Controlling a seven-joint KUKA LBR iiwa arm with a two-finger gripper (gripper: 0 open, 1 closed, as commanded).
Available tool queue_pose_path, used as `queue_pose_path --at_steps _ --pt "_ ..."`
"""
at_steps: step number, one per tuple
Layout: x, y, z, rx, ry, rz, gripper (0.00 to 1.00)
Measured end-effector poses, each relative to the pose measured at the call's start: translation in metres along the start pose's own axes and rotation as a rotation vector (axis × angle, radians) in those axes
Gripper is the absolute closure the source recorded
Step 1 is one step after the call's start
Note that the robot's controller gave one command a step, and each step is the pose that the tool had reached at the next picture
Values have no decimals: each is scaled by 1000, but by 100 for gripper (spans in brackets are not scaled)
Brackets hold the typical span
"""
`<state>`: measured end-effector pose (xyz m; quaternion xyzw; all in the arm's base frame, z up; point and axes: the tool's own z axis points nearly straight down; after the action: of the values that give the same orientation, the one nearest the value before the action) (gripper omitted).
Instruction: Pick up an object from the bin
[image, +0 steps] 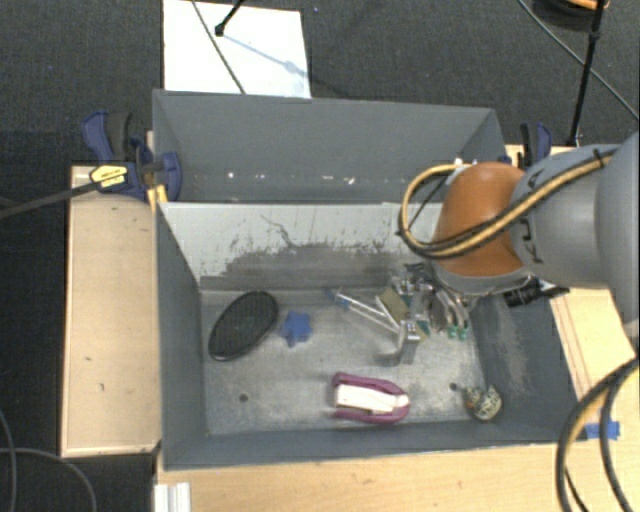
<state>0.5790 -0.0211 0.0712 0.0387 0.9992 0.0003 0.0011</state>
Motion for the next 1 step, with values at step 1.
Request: queue_pose_path --at_steps 1 --pt "0 0 0 1 0 -4 100"
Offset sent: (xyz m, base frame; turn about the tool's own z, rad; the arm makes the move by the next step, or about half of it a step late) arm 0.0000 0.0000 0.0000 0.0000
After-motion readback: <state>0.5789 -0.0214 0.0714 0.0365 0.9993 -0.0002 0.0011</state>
